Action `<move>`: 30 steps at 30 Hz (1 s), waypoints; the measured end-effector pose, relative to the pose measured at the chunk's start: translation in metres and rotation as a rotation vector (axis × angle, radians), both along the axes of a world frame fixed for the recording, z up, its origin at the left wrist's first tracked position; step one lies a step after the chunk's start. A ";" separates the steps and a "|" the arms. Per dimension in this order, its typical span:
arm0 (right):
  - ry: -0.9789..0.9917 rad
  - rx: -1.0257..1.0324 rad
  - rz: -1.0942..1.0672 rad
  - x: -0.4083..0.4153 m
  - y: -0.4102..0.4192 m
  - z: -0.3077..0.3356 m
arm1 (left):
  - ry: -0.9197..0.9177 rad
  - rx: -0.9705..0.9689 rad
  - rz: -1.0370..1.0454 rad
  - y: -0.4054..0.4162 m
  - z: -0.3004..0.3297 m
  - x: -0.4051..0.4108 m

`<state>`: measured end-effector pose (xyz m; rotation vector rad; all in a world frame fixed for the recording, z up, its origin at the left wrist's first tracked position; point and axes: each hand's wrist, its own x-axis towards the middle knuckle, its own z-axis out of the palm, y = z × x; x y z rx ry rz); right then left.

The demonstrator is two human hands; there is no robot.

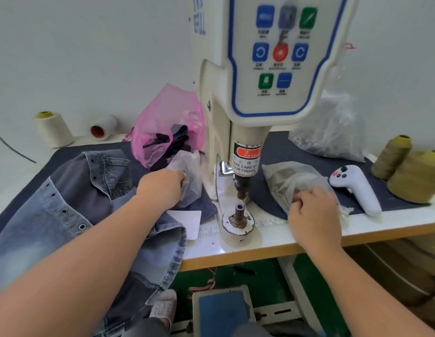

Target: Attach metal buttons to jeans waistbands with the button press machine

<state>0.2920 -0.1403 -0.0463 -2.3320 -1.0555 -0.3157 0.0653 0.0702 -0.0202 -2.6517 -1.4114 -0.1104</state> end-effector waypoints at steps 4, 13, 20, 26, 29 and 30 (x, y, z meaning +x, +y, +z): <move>0.019 0.000 -0.021 0.000 0.001 -0.001 | 0.065 0.104 0.005 -0.005 -0.002 0.005; 0.018 -0.007 -0.012 0.002 0.002 -0.002 | -0.288 -0.011 0.093 -0.011 0.006 0.004; 0.021 0.011 -0.012 0.001 0.002 -0.001 | -0.735 -0.203 0.017 -0.035 0.021 0.014; 0.026 0.018 -0.012 0.001 0.001 -0.001 | -1.041 -0.531 -0.086 -0.084 0.023 0.023; 0.023 0.007 -0.013 0.001 0.001 -0.002 | -1.088 -0.606 -0.148 -0.096 0.022 0.024; 0.021 0.007 -0.013 0.001 0.001 -0.002 | -1.089 -0.616 -0.158 -0.098 0.022 0.023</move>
